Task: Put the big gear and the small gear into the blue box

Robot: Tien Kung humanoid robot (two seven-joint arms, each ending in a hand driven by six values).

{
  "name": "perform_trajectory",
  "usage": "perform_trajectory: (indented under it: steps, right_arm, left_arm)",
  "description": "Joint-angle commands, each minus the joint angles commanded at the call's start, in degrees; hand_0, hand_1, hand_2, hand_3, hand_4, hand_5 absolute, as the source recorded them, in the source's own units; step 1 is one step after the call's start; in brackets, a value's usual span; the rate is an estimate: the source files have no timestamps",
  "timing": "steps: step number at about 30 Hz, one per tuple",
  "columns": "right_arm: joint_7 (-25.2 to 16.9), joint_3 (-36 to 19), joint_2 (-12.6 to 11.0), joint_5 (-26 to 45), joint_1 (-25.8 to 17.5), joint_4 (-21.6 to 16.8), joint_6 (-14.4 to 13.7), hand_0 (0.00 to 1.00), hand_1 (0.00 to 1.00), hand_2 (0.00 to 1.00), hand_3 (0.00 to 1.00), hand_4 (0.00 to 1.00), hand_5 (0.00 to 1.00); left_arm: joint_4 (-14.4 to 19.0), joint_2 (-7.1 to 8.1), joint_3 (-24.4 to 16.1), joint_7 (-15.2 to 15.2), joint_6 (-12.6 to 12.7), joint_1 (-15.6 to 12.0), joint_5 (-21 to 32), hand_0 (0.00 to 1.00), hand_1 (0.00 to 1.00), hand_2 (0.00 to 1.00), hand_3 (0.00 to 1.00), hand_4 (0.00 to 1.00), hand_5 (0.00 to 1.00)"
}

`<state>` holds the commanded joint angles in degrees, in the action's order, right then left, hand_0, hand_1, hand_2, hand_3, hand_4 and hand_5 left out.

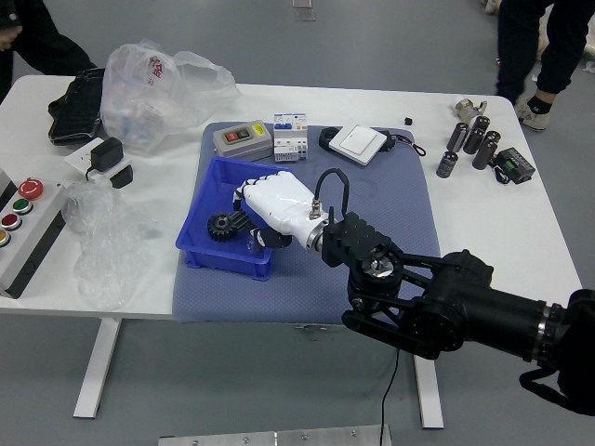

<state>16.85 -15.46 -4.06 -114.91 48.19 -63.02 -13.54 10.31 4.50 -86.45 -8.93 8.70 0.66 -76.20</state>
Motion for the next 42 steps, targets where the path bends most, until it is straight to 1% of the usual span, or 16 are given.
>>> perform_trajectory:
  steps: [6,7,9,12,13,14,17,18,19,23,24,28,33,38,41,42]
  right_arm:
    - [0.01,-1.50,-0.57,-1.20,0.20,-1.04,0.35,0.571,0.726,0.812,0.888,0.674,0.171]
    - [-0.04,-1.70,-0.61,-1.33,0.18,-1.21,0.29,0.571,0.731,0.845,0.938,0.683,0.170]
    - [-0.20,-2.28,-0.79,-1.41,0.03,-1.67,-0.11,0.571,0.731,0.845,0.938,0.683,0.170]
    - [-0.67,-5.05,-1.84,-1.13,-0.85,-3.83,-1.95,0.571,0.731,0.845,0.938,0.683,0.170]
    - [-0.84,-6.30,-2.37,-0.80,-1.31,-4.86,-2.72,0.538,0.712,0.810,0.909,0.689,0.176]
    - [-0.97,-7.35,-2.78,-0.52,-1.66,-5.64,-3.29,0.538,0.712,0.810,0.909,0.689,0.176]
    - [-3.20,-12.28,-5.75,3.20,-4.42,-9.26,-7.42,0.538,0.712,0.810,0.909,0.689,0.176]
    - [-3.91,-13.45,-6.34,4.11,-4.99,-9.75,-8.37,0.490,0.654,0.736,0.805,0.697,0.179]
    - [-4.91,-15.13,-7.16,5.53,-5.78,-10.32,-9.80,0.490,0.654,0.736,0.805,0.697,0.179]
    - [-9.22,-20.98,-9.92,10.92,-9.36,-11.12,-14.40,0.490,0.654,0.736,0.805,0.697,0.179]
    - [-10.27,-22.28,-10.33,12.23,-10.30,-11.14,-15.39,0.558,0.659,0.714,0.737,0.700,0.186]
    - [-15.34,-28.29,-11.23,18.52,-15.05,-10.68,-18.93,0.558,0.659,0.714,0.737,0.700,0.186]
    - [-20.04,-34.61,-11.56,24.79,-20.73,-10.97,-20.09,0.564,0.656,0.704,0.708,0.703,0.190]
    - [-22.36,-37.76,-11.77,30.47,-26.21,-13.27,-19.87,0.555,0.638,0.695,0.699,0.720,0.198]
    - [-23.60,-39.13,-11.06,33.72,-29.52,-13.98,-19.59,0.555,0.638,0.695,0.699,0.720,0.198]
    - [-24.00,-39.54,-10.80,34.68,-30.42,-14.05,-19.55,0.554,0.629,0.693,0.674,0.726,0.201]
  left_arm:
    - [0.00,0.07,-0.06,-0.03,0.01,-0.06,-0.07,0.635,0.633,0.629,0.714,0.712,0.355]
    - [0.00,0.10,-0.05,-0.03,0.02,-0.05,-0.07,0.635,0.633,0.629,0.714,0.712,0.355]
    - [0.00,0.11,-0.02,0.00,0.06,0.01,0.02,0.635,0.633,0.629,0.714,0.712,0.355]
    - [0.00,0.10,-0.02,0.05,0.11,0.10,0.17,0.635,0.633,0.629,0.714,0.712,0.355]
    - [0.00,0.11,-0.05,0.05,0.12,0.12,0.20,0.635,0.633,0.629,0.714,0.711,0.354]
    - [0.00,0.11,-0.08,0.05,0.13,0.14,0.21,0.635,0.633,0.629,0.714,0.711,0.354]
    - [0.00,0.26,-0.21,0.11,0.19,0.13,0.58,0.635,0.633,0.629,0.714,0.711,0.354]
    - [0.00,0.31,-0.31,0.09,0.21,0.10,0.62,0.635,0.633,0.629,0.713,0.711,0.353]
    - [0.00,0.40,-0.46,0.06,0.23,0.08,0.65,0.635,0.633,0.629,0.713,0.711,0.353]
    - [0.00,0.83,-1.02,-0.07,0.31,0.04,0.63,0.635,0.633,0.629,0.713,0.711,0.353]
    - [0.00,0.91,-1.10,-0.07,0.33,0.04,0.61,0.635,0.633,0.629,0.714,0.711,0.354]
    - [0.00,1.15,-1.41,-0.09,0.29,0.10,0.17,0.635,0.633,0.629,0.714,0.711,0.354]
    - [0.00,1.13,-1.65,-0.22,0.23,0.16,-0.46,0.635,0.633,0.629,0.714,0.711,0.354]
    - [0.00,0.83,-1.57,-0.31,0.38,-0.12,0.02,0.635,0.633,0.629,0.712,0.711,0.354]
    - [0.00,0.73,-1.08,-0.14,0.50,-0.25,1.00,0.635,0.633,0.629,0.712,0.711,0.354]
    - [0.00,0.71,-0.97,-0.11,0.52,-0.31,1.22,0.635,0.633,0.629,0.709,0.711,0.354]
